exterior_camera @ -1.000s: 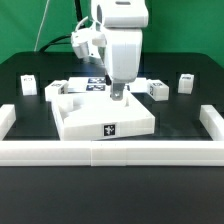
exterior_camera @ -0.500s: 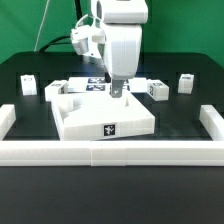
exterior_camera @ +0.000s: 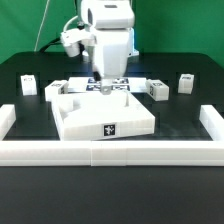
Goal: Assemble one leg
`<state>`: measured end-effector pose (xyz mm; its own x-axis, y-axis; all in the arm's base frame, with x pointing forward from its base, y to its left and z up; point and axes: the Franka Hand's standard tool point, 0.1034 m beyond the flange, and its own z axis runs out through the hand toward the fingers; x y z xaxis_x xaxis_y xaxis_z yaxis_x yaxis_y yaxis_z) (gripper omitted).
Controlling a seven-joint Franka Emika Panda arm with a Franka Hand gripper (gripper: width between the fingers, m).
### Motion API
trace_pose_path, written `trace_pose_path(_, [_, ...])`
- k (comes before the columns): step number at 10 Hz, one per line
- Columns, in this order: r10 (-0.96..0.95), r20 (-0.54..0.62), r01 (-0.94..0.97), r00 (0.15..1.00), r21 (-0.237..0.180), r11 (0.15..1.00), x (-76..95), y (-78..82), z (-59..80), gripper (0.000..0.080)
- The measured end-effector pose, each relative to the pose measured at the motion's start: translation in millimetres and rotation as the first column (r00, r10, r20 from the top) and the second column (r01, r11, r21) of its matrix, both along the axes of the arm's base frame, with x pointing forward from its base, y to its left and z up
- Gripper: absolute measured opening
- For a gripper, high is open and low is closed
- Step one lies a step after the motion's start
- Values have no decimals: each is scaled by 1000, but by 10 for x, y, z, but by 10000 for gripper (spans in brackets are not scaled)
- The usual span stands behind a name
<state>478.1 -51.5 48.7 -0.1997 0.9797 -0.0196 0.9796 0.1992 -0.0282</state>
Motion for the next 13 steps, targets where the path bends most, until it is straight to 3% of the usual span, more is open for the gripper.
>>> trace_pose_path(5, [-10,-27,10,1000,2,1000,-68,-35,-78,650])
trace_pose_path(8, [-16,-54,17,998,17,1000,-383,-1,-275,650])
trace_pose_path(10, [-24,-74,26,997,23,999,-457,-30,-389,650])
trace_pose_path(12, [-36,-72,38,997,24,999,-450,-74,-406,650])
trace_pose_path(13, [-37,-73,38,997,24,999,-454,-73,-409,521])
